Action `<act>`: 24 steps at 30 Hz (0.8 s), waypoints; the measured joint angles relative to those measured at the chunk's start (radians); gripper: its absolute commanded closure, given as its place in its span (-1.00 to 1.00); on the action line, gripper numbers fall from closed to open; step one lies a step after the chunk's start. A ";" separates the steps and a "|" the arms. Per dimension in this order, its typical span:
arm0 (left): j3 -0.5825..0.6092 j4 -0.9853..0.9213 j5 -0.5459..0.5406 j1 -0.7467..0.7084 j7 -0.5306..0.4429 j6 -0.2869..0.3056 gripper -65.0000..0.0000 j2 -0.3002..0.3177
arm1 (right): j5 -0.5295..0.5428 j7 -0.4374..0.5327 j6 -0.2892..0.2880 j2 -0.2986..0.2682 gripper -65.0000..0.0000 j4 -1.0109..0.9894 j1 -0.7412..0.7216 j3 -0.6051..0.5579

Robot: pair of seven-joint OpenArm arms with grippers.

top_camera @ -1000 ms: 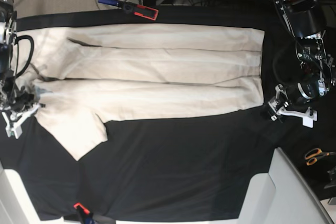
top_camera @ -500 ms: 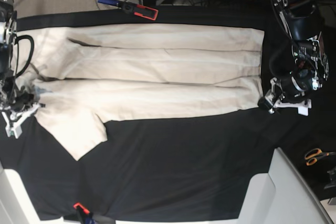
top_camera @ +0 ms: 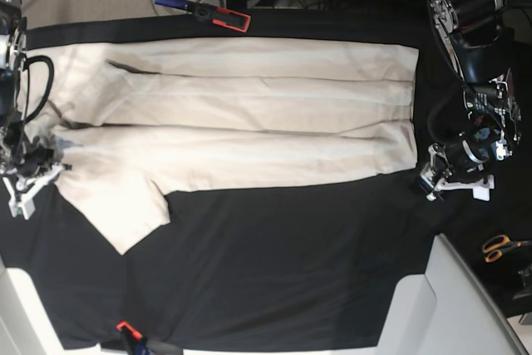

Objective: Fold the T-shirt properly
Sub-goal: 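Release the shirt with the left gripper and shift it along the hem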

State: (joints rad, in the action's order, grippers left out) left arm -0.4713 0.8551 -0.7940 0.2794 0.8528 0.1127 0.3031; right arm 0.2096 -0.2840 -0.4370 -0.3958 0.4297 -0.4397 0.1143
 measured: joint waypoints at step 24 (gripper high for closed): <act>0.008 -0.114 -0.008 0.019 -0.101 0.007 -0.20 0.004 | 0.000 0.001 0.000 0.000 0.99 0.000 0.000 0.000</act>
State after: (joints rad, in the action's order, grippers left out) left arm -0.4633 0.7410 -0.8017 0.2989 0.7517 0.1196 0.3073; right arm 0.2096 -0.2832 -0.4370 -0.3958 0.4301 -0.4397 0.1143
